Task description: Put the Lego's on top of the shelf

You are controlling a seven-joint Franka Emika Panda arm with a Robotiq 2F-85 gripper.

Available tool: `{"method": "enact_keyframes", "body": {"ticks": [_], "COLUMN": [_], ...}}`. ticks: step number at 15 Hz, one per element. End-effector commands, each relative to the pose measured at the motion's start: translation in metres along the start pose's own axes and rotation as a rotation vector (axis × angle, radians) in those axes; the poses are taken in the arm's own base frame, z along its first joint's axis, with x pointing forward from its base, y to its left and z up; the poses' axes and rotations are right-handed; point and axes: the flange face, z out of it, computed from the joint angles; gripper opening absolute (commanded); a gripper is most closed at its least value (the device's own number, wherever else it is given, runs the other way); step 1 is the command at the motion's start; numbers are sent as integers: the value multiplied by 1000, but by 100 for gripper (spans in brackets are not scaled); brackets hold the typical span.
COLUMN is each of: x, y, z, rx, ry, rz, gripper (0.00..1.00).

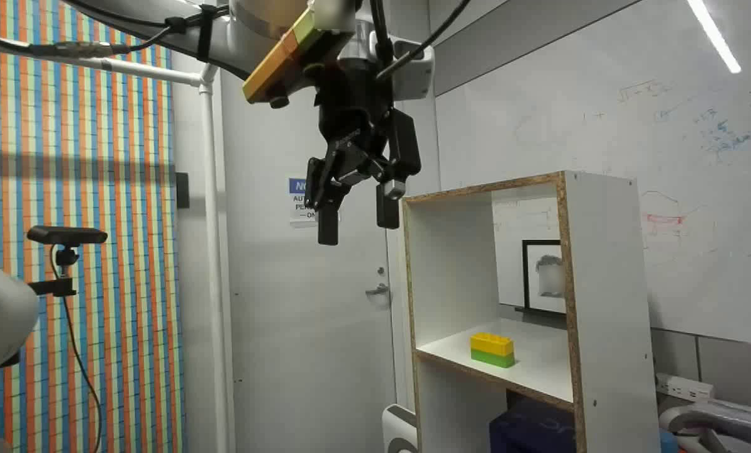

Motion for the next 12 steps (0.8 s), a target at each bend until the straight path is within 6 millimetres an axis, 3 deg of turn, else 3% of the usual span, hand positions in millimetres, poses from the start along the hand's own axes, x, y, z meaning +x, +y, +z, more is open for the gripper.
{"method": "enact_keyframes", "body": {"ticks": [1,7,12], "x": [0,-1,38], "y": [1,3,12], "z": [-2,-7,33], "rx": [-1,-1,-21], "ry": [3,73,348], "rz": [1,9,111], "gripper": [100,100,100]}}
